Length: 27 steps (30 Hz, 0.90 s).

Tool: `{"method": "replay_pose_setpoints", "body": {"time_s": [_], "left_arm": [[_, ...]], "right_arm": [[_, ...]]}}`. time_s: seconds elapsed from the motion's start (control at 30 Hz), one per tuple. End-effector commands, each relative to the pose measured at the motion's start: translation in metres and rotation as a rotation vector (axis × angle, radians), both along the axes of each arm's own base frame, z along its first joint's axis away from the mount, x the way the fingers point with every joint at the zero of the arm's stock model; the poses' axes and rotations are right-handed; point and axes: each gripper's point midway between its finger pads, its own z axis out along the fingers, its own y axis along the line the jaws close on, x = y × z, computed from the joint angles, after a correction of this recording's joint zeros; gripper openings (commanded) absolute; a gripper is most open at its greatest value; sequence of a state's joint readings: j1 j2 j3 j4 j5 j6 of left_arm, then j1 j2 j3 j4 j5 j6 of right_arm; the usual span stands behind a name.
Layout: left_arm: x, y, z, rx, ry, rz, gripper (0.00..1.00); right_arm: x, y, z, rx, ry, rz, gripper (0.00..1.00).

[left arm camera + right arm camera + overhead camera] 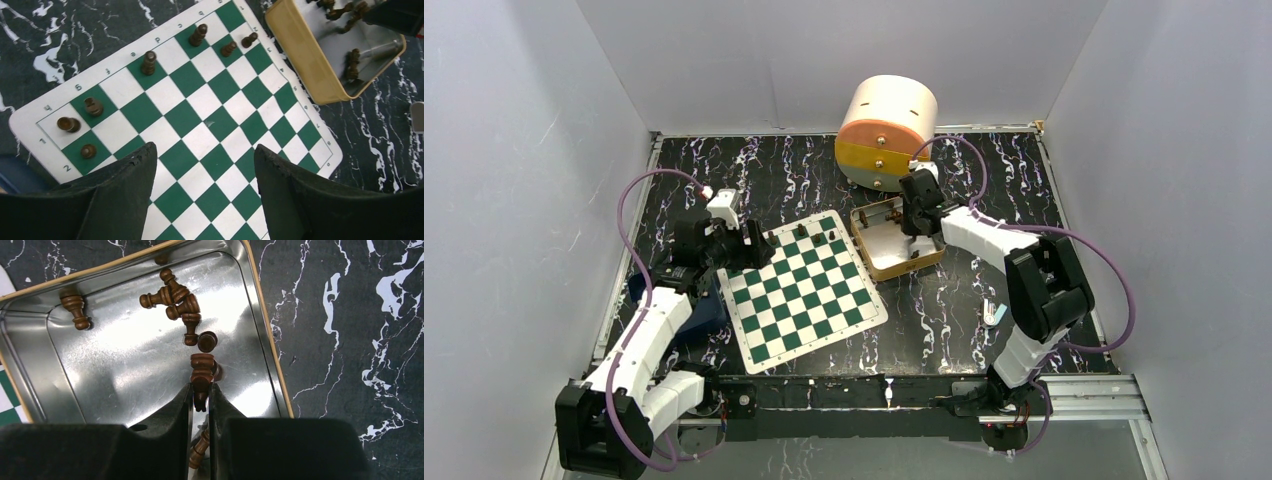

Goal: Set up the chess pieces on the board
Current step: Pick up the chess piece from the storage box, then place the chess piece on the chessboard.

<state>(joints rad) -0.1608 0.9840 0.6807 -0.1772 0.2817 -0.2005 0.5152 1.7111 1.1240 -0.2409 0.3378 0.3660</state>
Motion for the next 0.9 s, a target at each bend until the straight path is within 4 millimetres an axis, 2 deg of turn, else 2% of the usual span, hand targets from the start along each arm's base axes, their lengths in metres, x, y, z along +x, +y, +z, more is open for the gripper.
{"method": "replay_pose_setpoints", "body": {"time_s": [0.0, 0.37, 0.57, 0.7, 0.87], "left_arm": [[0.002, -0.020, 0.015, -0.067, -0.075, -0.118, 0.67], [0.000, -0.045, 0.031, -0.134, -0.140, -0.288, 0.60], [0.006, -0.052, 0.042, -0.225, -0.141, -0.252, 0.60], [0.007, -0.058, 0.051, -0.303, -0.161, -0.240, 0.60], [0.003, -0.067, 0.066, -0.317, -0.266, -0.331, 0.58]], "right_arm": [[0.010, 0.005, 0.042, 0.038, -0.078, 0.020, 0.18], [-0.003, 0.023, 0.067, 0.127, -0.058, 0.114, 0.17], [-0.011, 0.029, 0.084, 0.192, -0.080, 0.138, 0.17], [-0.020, 0.044, 0.098, 0.285, -0.097, 0.198, 0.16], [-0.032, 0.060, 0.116, 0.372, -0.105, 0.290, 0.16]]}}
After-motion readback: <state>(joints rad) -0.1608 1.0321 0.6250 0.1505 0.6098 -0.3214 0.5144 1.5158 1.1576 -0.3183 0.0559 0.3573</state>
